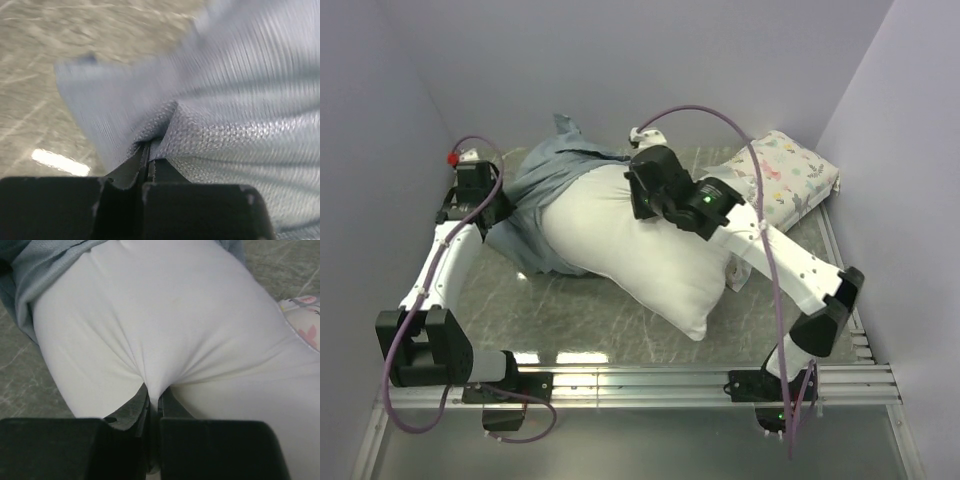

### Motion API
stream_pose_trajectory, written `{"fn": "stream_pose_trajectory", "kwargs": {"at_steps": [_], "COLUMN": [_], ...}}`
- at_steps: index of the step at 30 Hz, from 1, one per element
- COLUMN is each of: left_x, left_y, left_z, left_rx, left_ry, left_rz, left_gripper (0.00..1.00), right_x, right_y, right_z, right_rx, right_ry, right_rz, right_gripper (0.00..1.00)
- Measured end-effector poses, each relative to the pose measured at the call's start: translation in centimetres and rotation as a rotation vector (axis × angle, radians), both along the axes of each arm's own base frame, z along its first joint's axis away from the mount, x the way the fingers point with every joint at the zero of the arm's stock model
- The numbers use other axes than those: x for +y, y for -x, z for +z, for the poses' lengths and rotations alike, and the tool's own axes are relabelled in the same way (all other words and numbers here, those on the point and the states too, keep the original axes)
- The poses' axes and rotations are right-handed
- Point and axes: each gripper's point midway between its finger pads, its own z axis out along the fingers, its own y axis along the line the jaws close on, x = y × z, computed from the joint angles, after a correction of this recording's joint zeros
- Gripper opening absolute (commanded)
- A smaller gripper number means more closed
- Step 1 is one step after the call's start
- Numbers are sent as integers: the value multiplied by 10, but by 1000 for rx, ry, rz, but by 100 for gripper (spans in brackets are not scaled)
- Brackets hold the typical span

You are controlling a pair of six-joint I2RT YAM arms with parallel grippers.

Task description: Remove the pillowcase from the pillow

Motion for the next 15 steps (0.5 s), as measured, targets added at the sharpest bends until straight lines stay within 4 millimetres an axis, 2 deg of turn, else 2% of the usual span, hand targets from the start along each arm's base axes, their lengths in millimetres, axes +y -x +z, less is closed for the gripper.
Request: {"fn": "stream_pose_trajectory", "kwargs": {"at_steps": [4,7,12,15], "left_x": [37,54,62,62], "left_y": [-4,-7,-15,-21], "left_z": [-13,-28,-49,-53], "left_rx": [22,51,89,98], "left_ry": [46,82,143,175], "left_rz": [117,180,222,232], "left_gripper": [0,0,0,0], "right_x": [-21,-24,-26,-31], "right_y": [11,18,25,29], "right_z": [18,30,34,37], "right_rx": [-14,-21,-16,-15], "right_ry": [-37,-72,-83,-81], "right_rz": [-6,11,27,28], "right_gripper": [0,0,0,0]}}
